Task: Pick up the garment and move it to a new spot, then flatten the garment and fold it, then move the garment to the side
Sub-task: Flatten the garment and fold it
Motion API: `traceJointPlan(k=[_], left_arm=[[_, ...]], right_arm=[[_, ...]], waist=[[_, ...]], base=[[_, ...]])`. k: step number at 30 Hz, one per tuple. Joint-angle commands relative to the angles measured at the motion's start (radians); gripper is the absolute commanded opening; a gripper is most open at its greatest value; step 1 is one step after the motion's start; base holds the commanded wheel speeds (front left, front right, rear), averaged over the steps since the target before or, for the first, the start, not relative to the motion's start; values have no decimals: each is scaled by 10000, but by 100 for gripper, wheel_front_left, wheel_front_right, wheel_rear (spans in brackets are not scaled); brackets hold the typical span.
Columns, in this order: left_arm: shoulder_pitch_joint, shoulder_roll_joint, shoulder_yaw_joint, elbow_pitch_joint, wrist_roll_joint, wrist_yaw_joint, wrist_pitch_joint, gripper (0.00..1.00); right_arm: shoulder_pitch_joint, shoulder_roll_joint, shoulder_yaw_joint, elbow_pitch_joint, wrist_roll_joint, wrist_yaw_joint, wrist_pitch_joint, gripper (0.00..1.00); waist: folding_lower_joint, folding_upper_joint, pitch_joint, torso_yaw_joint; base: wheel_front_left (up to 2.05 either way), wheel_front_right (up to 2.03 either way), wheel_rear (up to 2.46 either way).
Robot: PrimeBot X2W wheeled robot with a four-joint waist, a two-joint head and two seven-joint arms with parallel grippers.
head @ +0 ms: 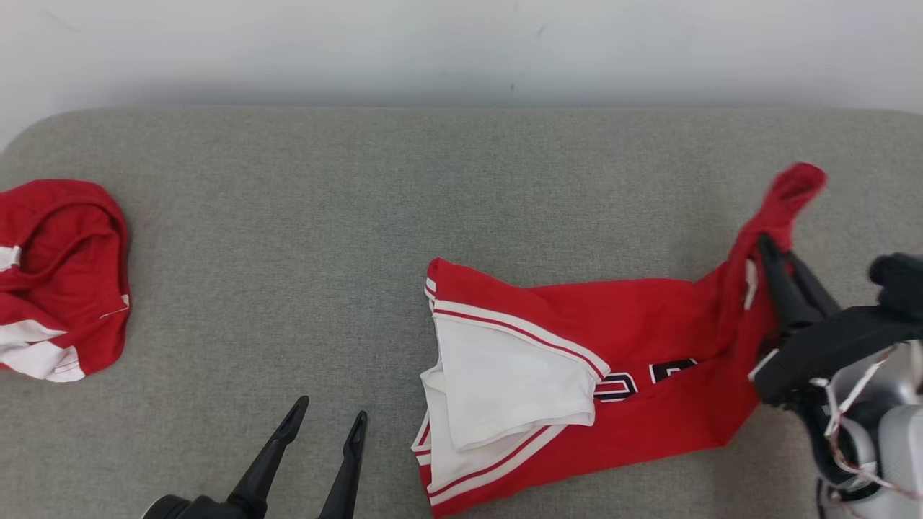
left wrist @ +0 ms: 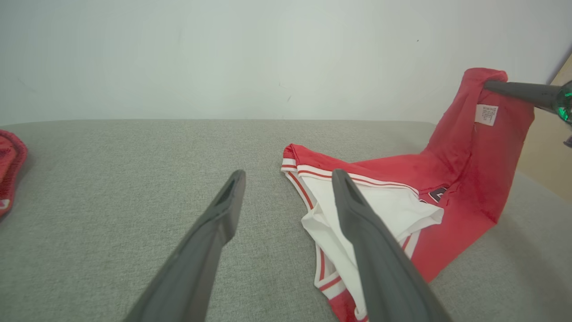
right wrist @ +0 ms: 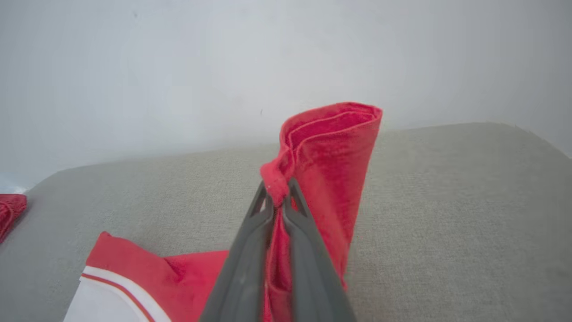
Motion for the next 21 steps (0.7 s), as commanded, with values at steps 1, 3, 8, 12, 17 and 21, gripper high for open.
traceJointPlan(k=[1, 3, 8, 12, 17, 21], left_arm=[[-101, -51, -10, 37, -21, -51, 1, 100], [-125, -106, -38, 87, -43, -68, -1, 100], [-150, -243, -101, 179, -62, -107, -6, 100], [-156, -302, -102, 233, -52, -127, -11, 100], [-142, -393, -133, 314, -26, -167, -16, 100], [-73, -400, -162, 365, -8, -146, -19, 100]], right_arm=[[164, 134, 166, -232, -14, -25, 57, 0], [309, 372, 628, -666, -126, -25, 187, 0], [617, 841, 1745, -973, -132, -25, 127, 0], [753, 1079, 2627, -500, -16, -25, -145, 0], [533, 1206, 3433, 733, 452, -25, -565, 0], [272, 1213, 4098, 1708, 1008, -25, -1049, 0]], waist=[[-1, -1, -31, 102], [-1, -1, -65, 229], [-1, -1, -128, 593], [-1, -1, -179, 831], [-1, -1, -246, 1103], [-1, -1, -316, 1292]], base=[[0, 0, 0], [0, 0, 0], [0, 0, 0], [0, 0, 0], [0, 0, 0], [0, 0, 0]])
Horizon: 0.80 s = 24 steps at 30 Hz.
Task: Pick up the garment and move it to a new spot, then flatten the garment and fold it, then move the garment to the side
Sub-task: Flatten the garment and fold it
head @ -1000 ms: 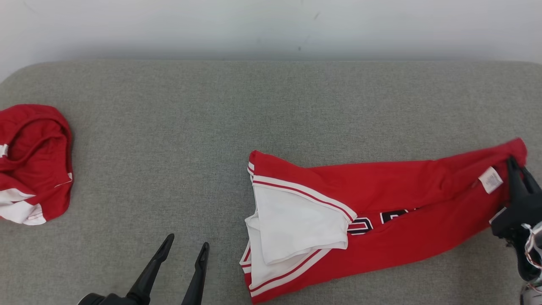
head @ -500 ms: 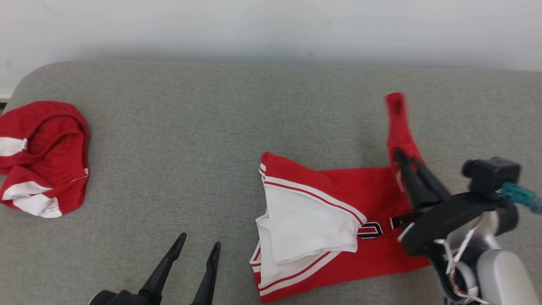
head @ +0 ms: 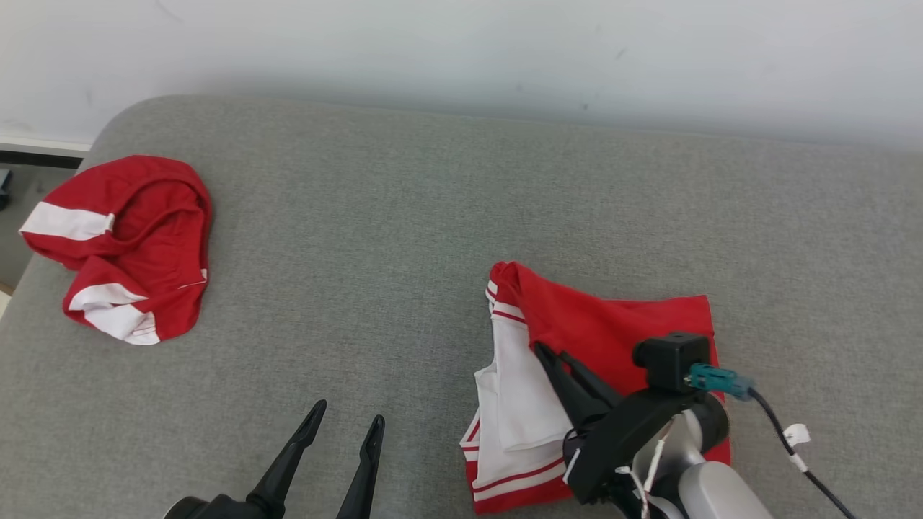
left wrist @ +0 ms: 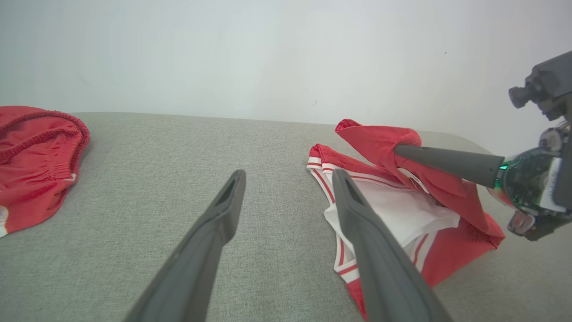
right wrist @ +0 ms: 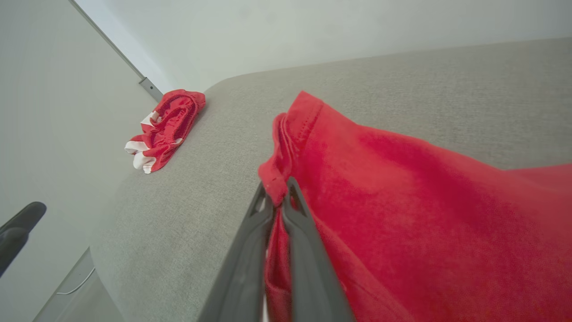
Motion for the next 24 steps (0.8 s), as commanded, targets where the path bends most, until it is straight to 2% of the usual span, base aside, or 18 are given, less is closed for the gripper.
traceJointPlan(k=[1, 11, 12, 13, 14, 15, 19, 24], left_arm=[[26, -25, -10, 36, 19, 0, -19, 100], [117, -76, -5, 80, -62, 30, -22, 100], [130, -78, -1, 85, -67, 30, -22, 100], [136, -85, 3, 85, -69, 35, -23, 100], [135, -91, 8, 84, -69, 39, -23, 100], [133, -97, 14, 84, -63, 45, -24, 100], [150, -102, 59, 44, -40, 78, -24, 100], [230, -49, 189, -29, -36, 164, -26, 100]], right_arm=[[-133, 20, 131, 207, 185, -25, -175, 0], [-657, 22, 1029, 1602, 861, -25, -776, 0], [-699, 27, 1135, 1673, 964, -25, -786, 8], [-735, 28, 1207, 1728, 1118, -25, -831, 26], [-779, 27, 1286, 1757, 1288, -25, -862, 40], [-827, 26, 1326, 1781, 1426, -25, -890, 100], [-991, 22, 1189, 1787, 1524, -25, -1254, 100], [-1056, 17, 511, 1435, 1210, -25, -1463, 100]], waist=[[0, 0, -64, 132], [0, 0, -122, 313], [0, 0, -124, 307], [0, 0, -124, 294], [0, 0, -124, 279], [0, 0, -124, 253], [0, 0, -115, 116], [0, 0, -102, -165]], base=[[0, 0, 0], [0, 0, 0], [0, 0, 0], [0, 0, 0], [0, 0, 0], [0, 0, 0], [0, 0, 0], [0, 0, 0]])
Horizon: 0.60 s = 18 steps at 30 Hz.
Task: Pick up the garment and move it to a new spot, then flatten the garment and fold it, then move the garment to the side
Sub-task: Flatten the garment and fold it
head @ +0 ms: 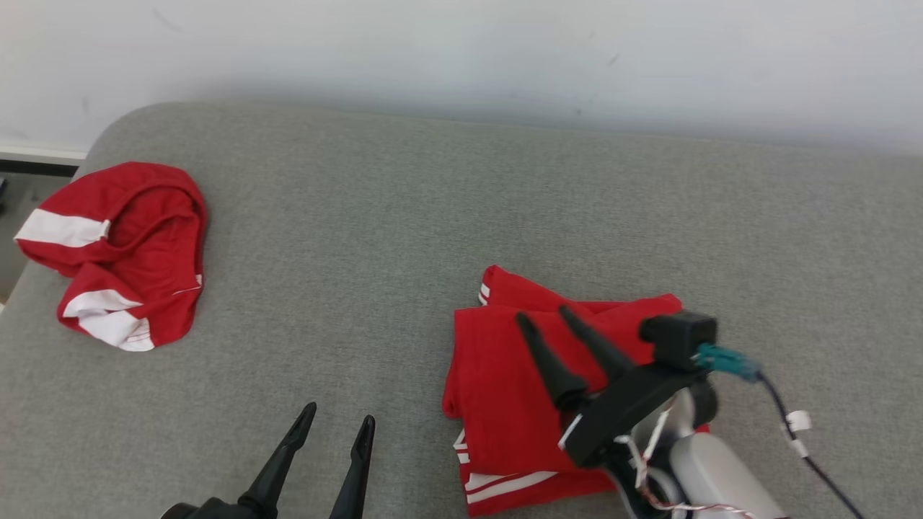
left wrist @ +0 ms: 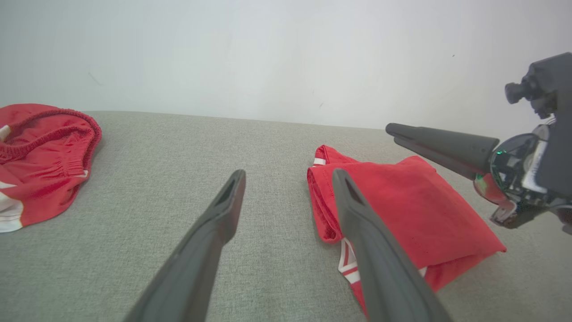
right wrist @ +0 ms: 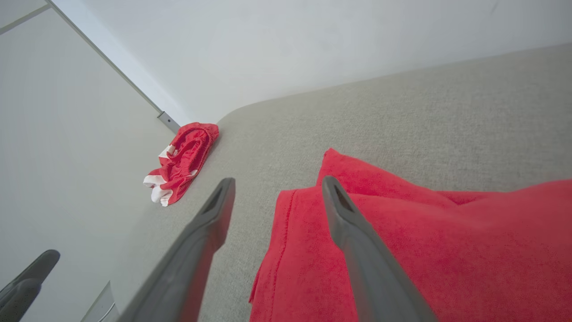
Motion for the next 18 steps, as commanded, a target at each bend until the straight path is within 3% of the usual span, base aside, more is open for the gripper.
traceJointPlan(k=[1, 10, 18], left_arm=[[89, 13, 74, -53, -26, 47, -24, 100], [237, -121, 588, -156, -228, 362, -27, 100], [503, -305, 1274, -192, -300, 609, -29, 100]], right_arm=[[-46, -3, -357, -171, -338, -25, -109, 100], [448, -103, -1976, -1253, -1741, -25, -629, 100], [974, -341, -2333, -1304, -2821, -25, -1794, 100]], waist=[[1, -1, 10, -182], [1, -1, -51, -985], [1, -1, -399, -1707]], base=[[0, 0, 0], [0, 0, 0], [0, 0, 0]])
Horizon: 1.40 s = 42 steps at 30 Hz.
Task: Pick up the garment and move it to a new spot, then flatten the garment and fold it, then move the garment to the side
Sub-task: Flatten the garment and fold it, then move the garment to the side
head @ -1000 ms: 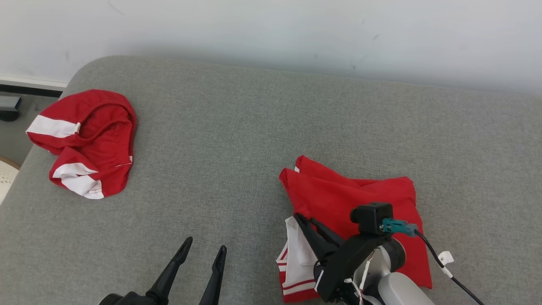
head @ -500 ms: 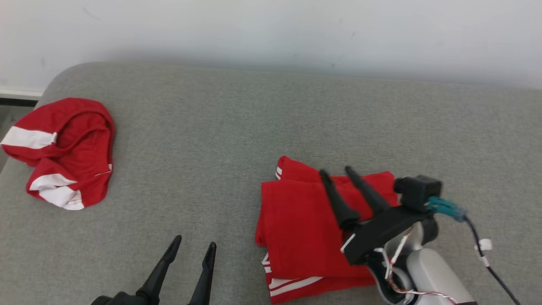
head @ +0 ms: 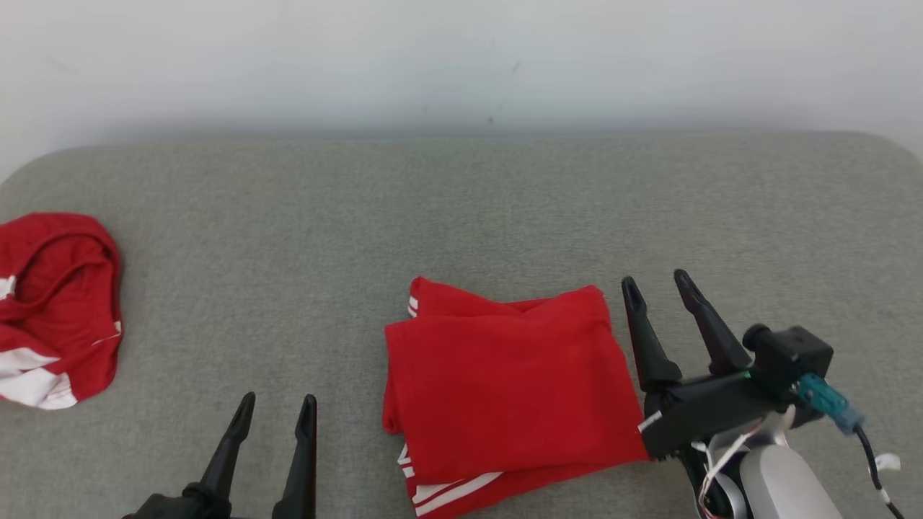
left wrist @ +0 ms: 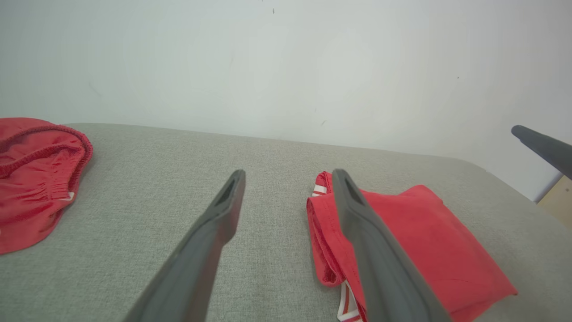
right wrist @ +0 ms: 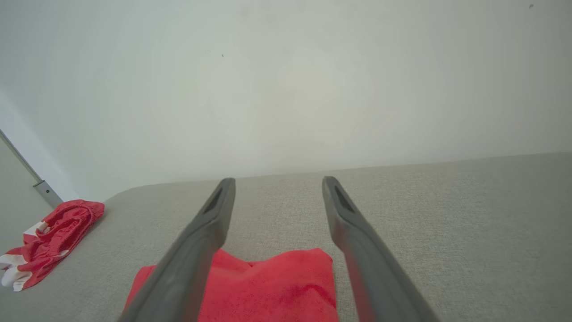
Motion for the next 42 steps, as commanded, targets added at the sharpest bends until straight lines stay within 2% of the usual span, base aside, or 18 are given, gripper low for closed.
traceJointPlan(k=[1, 7, 17, 30, 42], left_arm=[[154, -53, 126, 4, -94, 28, -29, 100], [336, -202, 634, 177, -121, 94, -28, 100], [567, -729, 1316, 640, 132, -46, -28, 100], [794, -1417, 2083, 1286, 1471, -884, -30, 100], [983, -2072, 2790, 1554, 2681, -1460, -29, 100]], right_arm=[[232, -147, -26, 74, -299, -25, -302, 100], [711, -393, 57, 212, -849, -25, -1389, 100], [1701, -696, 380, 35, -1158, -25, -1922, 100], [2587, -522, 514, -837, -2115, -25, -1941, 100], [2892, -357, 252, -1084, -2343, -25, -1929, 100]], waist=[[-1, -1, -274, -350], [-1, -1, -701, -716], [-1, -1, -1329, -956], [-1, -1, -1414, -952], [-1, -1, -1617, -861]], base=[[0, 0, 0], [0, 0, 0], [0, 0, 0], [0, 0, 0], [0, 0, 0]])
